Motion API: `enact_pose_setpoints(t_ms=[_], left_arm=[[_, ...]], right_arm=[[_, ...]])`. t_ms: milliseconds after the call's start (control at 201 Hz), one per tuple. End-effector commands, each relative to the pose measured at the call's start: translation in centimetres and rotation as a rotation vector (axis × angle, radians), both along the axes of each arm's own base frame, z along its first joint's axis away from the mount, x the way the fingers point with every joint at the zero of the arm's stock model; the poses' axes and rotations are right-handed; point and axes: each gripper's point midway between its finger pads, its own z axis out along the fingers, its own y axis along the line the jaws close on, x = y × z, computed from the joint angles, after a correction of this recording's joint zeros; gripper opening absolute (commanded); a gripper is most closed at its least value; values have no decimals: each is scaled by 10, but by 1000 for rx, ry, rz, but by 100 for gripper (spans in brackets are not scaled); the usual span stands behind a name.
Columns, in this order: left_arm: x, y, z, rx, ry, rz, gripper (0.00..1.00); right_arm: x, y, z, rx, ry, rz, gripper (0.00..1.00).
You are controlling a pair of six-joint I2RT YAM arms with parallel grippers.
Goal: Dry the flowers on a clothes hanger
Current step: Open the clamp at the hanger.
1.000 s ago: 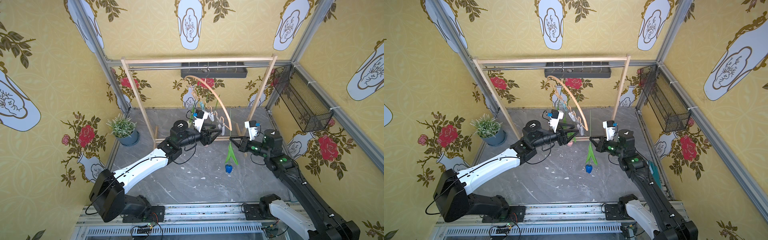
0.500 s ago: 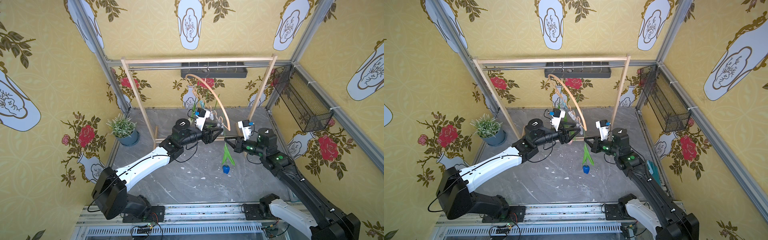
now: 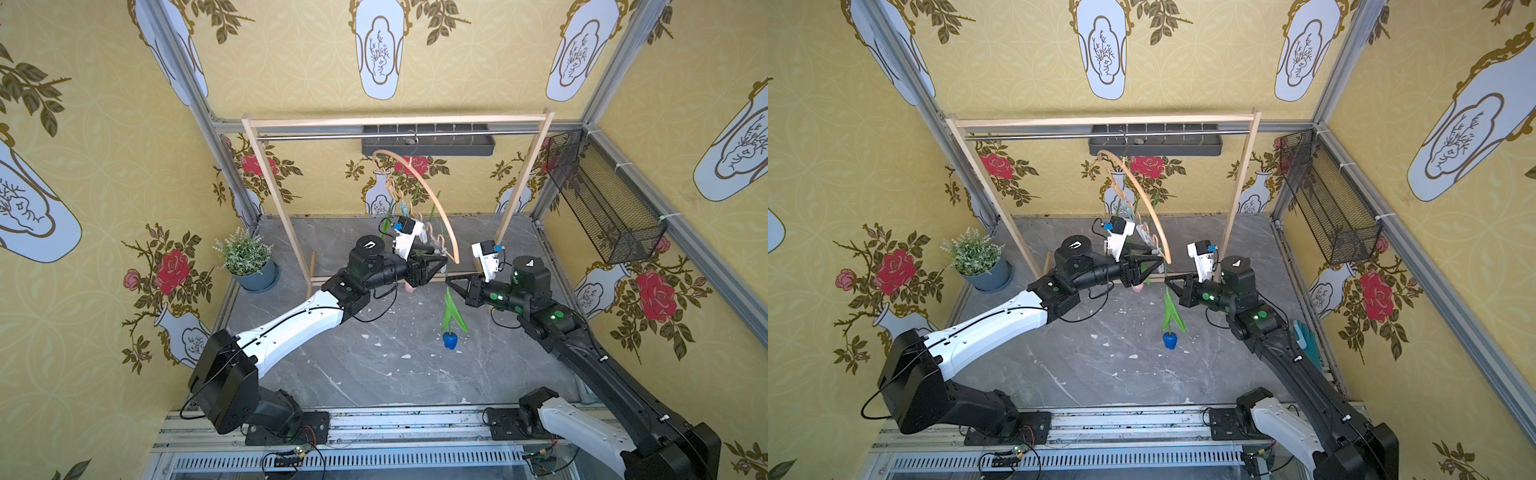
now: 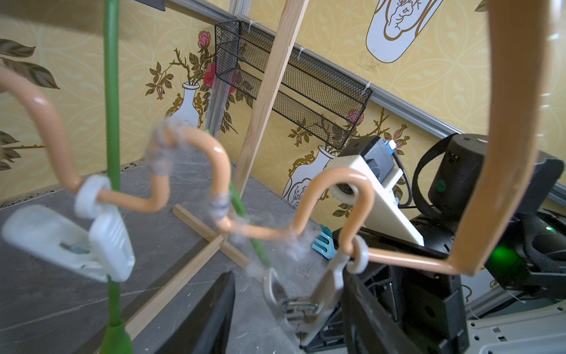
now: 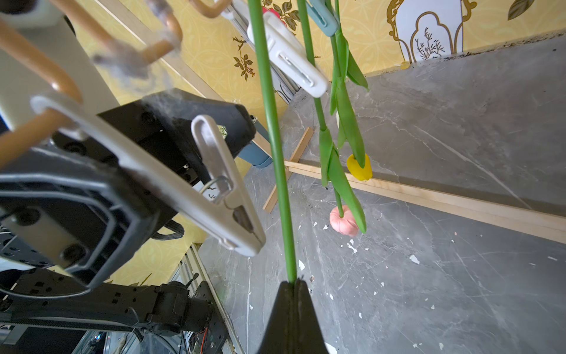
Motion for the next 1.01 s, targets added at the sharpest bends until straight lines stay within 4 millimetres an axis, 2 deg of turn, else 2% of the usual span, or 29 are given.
enact_pose_setpoints(t_ms=[0,334,498,647,777,1001], left_arm=[[1,-1,1,-1,-17,-3,52],[-1,-2,2,-5,-20,-13,33],[0,-1,-4,5,-10,-6,52],[1,0,-7,12,-8,4,60],[1,1,-7,13,-12,7,61],[0,-3,0,2,-28,-15,48]], right_arm=[[3,3,9,13,-47,-4,0],[2,6,6,9,-46,-1,0],[1,8,7,13,-48,5,0],[0,8,7,13,-47,6,0],[0,9,8,13,-48,3,0],[-1,11,9,13,-53,10,0]])
